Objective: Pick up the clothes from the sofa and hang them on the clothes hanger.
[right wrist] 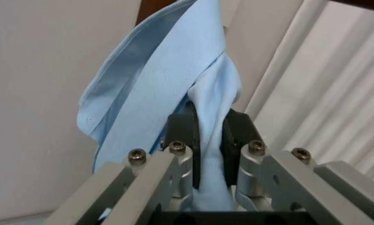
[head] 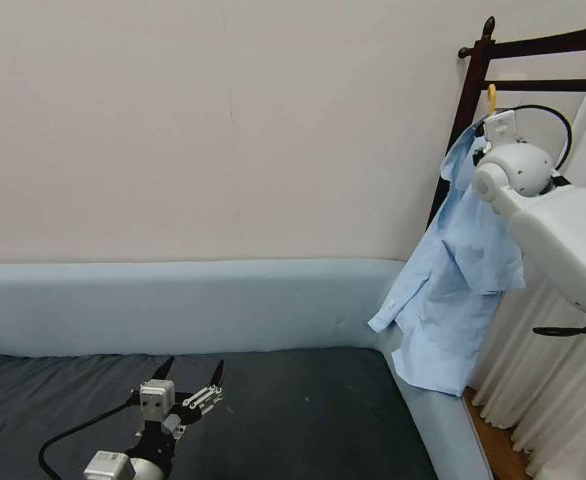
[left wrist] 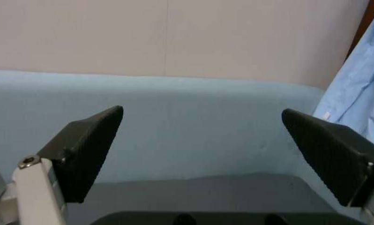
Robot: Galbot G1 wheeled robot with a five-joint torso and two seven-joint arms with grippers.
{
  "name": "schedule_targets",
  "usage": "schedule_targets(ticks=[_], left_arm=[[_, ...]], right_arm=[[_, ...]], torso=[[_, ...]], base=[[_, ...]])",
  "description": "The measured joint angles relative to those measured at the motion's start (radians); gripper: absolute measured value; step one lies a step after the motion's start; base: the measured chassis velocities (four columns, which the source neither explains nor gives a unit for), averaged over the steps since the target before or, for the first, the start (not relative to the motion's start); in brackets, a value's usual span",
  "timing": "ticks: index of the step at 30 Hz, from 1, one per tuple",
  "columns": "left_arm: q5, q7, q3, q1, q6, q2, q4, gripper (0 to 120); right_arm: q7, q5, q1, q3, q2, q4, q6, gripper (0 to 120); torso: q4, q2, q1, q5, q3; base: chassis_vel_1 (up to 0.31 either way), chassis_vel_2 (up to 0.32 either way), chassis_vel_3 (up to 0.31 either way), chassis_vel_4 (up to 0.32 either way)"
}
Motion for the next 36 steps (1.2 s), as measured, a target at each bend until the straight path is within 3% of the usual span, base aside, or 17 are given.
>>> schedule_targets(ticks=[13, 20, 27, 36], left_arm=[[0.005, 0.003, 0.003, 0.016, -0.005, -0.016, -0.009, 100], [0.01, 0.003, -0.015, 0.043, -0.002, -0.042, -0.032, 100], [0.018, 0.008, -0.029, 0.075, -0.004, -0.103, -0.051, 100], [0.046, 0.016, -0.048, 0.113, -0.018, -0.088, -0.086, 100]], right_arm=[[-0.052, -0.002, 0.102, 0.024, 0.055, -0.174, 0.023, 8], [0.005, 0.127, 0.082, 0.076, 0.069, -0.188, -0.001, 8], [0.014, 0.13, 0.096, 0.098, 0.095, -0.232, 0.021, 8], [0.052, 0.155, 0.126, 0.108, 0.104, -0.258, 0.025, 8]], torso=[[-0.0004, 0.0, 0.0, 0.0001, 0.0], [-0.0003, 0.0, 0.0, 0.0004, 0.0], [0.0001, 0.0, 0.0, 0.0002, 0.0], [-0.0003, 0.0, 0.0, 0.0002, 0.0]], base=[[0.0, 0.0, 0.0, 0.0], [0.0, 0.0, 0.0, 0.0], [0.0, 0.0, 0.0, 0.0], [0.0, 0.0, 0.0, 0.0]])
